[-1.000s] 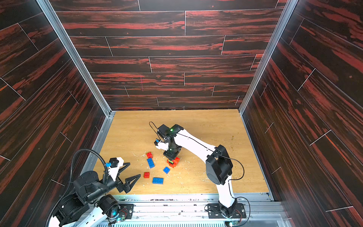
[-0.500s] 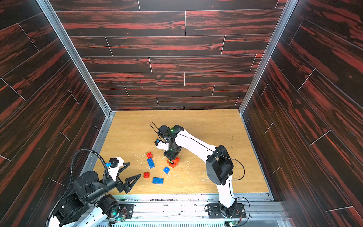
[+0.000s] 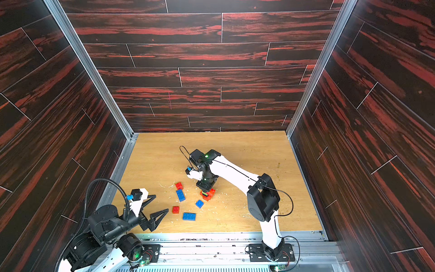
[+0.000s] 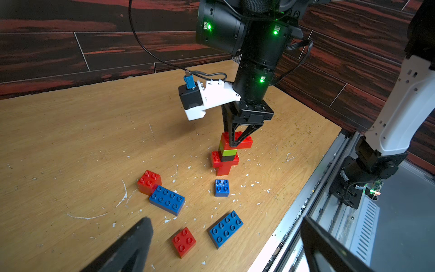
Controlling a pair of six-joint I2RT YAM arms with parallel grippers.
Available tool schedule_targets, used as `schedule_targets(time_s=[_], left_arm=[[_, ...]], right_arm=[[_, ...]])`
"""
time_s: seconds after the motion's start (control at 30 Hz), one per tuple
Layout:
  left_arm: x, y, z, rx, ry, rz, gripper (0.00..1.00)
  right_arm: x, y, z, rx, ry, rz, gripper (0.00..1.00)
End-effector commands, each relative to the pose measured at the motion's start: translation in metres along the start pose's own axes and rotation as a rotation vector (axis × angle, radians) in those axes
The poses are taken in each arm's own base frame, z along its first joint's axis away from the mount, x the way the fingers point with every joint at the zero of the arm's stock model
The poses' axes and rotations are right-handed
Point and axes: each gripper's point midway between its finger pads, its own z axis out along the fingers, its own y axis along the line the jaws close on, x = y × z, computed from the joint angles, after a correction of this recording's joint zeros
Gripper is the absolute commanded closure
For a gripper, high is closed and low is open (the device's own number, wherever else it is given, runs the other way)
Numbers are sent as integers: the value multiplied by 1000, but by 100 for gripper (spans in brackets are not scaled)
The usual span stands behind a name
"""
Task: Assemble the letter f with lego
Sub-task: Assemble the lego brick with the lego brick.
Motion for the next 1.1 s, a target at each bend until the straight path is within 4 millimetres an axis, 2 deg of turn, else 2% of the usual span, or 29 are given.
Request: schedule_targets(time_s=[0.0,0.4,1.07], left_arm=[[1,0,3,3,5,-1,0],[1,0,2,1,4,0,0],[1,0,3,1,6,-1,0]], right_arm=[[32,3,31,-48,188,9,81],[28,10,52,-31,212,4,83],[33,18,68,-68,240,-4,82]])
